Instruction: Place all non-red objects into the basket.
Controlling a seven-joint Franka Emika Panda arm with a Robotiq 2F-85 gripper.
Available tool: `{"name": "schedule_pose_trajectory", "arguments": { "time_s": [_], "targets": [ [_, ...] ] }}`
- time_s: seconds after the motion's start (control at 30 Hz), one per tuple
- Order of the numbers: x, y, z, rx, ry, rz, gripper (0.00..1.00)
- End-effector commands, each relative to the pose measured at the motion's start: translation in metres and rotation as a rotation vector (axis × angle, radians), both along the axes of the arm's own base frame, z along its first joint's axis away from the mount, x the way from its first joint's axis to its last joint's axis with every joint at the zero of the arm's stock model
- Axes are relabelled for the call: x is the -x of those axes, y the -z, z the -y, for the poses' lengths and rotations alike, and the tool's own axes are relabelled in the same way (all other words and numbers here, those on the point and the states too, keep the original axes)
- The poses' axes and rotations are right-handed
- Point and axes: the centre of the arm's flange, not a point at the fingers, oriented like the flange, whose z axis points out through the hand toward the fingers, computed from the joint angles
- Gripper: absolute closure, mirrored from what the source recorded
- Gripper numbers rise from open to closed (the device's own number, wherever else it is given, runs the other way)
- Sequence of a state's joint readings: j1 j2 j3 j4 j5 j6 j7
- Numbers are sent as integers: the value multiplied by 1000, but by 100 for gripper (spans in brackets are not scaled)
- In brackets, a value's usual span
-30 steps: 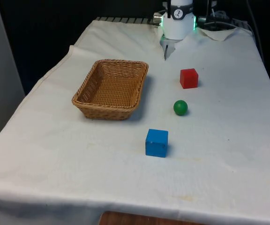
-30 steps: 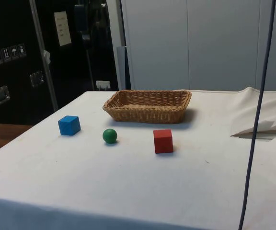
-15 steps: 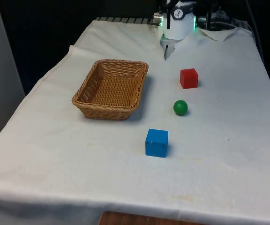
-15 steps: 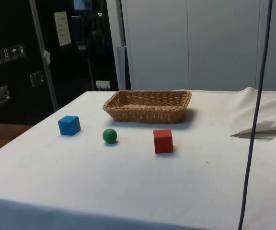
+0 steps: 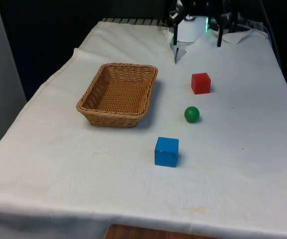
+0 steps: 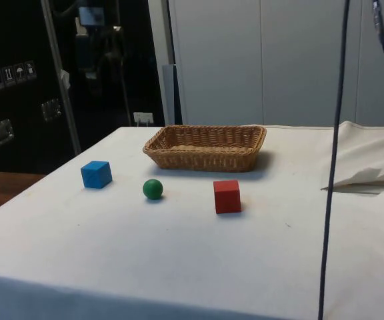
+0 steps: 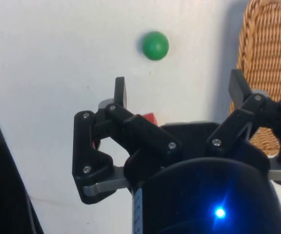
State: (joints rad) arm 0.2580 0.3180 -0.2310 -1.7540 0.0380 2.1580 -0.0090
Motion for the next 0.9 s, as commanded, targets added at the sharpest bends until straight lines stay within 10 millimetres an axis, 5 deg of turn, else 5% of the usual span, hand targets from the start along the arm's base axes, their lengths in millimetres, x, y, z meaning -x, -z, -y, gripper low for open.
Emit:
{"name": "schedule_pose_trajectory", "arguments": {
  "time_s": [0.0,0.87],
  "targets": [
    [-5,3,0,4,-3,-6,0],
    [-78,57,31,11,-6,16,0]
  ]
}}
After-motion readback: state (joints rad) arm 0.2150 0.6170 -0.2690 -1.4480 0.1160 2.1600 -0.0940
